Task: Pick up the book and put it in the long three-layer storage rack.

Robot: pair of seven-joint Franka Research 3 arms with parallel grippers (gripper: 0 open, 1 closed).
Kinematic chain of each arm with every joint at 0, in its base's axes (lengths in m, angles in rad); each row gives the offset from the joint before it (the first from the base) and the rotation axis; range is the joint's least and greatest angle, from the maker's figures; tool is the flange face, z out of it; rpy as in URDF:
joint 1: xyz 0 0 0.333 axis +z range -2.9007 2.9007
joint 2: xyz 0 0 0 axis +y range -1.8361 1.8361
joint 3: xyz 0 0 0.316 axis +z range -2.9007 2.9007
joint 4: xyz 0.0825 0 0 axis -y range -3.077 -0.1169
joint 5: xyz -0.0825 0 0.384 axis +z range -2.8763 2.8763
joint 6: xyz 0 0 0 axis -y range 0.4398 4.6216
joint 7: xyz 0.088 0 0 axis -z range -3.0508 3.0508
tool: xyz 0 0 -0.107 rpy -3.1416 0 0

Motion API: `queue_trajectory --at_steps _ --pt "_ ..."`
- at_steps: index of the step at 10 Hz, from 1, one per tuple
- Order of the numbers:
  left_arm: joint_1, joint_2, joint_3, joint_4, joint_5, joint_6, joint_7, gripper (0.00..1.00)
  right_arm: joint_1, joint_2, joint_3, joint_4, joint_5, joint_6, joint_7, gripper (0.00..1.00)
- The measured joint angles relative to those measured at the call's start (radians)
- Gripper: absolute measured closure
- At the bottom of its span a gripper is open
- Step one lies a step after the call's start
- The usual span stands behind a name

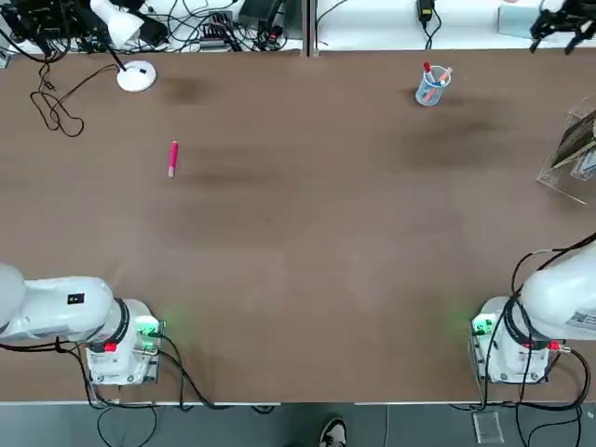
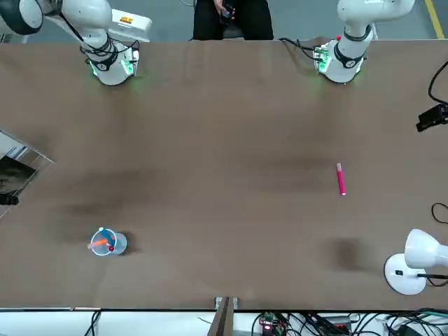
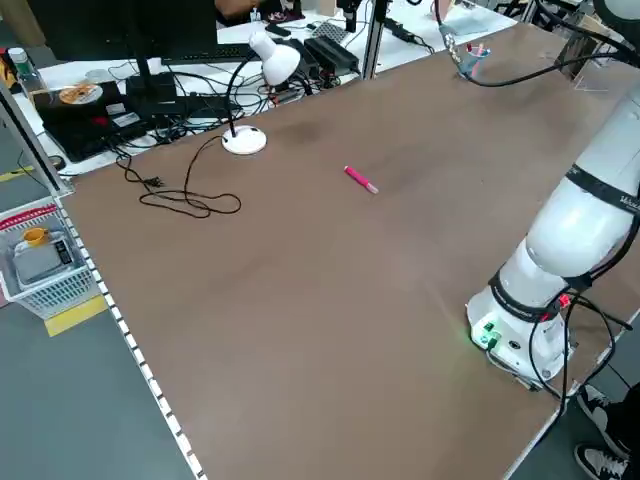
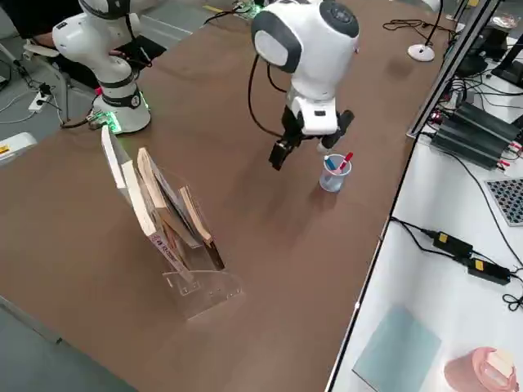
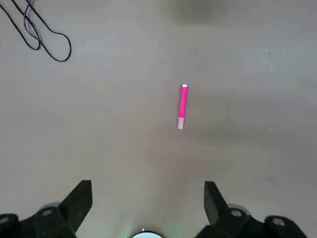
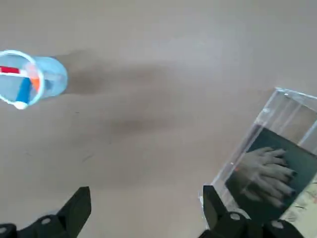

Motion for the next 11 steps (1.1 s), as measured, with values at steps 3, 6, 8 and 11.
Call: queue_trajectory --at_steps 3,6,8,11 --pt "0.0 0.0 0.0 0.0 0.0 0.0 0.0 0.01 0.065 -0.004 -0.001 0.003 -0.004 0.004 0.062 0.0" --pt "0.0 0.0 0.0 0.0 0.0 0.0 0.0 0.01 0.095 -0.031 -0.002 0.011 -0.007 0.003 0.069 0.0" --pt "0.0 0.001 0.0 0.0 0.0 0.0 0.0 0.01 0.115 -0.077 -0.002 0.015 -0.03 -0.002 0.087 0.0" --pt "0.0 0.001 0.0 0.0 0.0 0.0 0.0 0.01 0.153 -0.176 -0.001 -0.021 -0.063 -0.022 0.145 0.0"
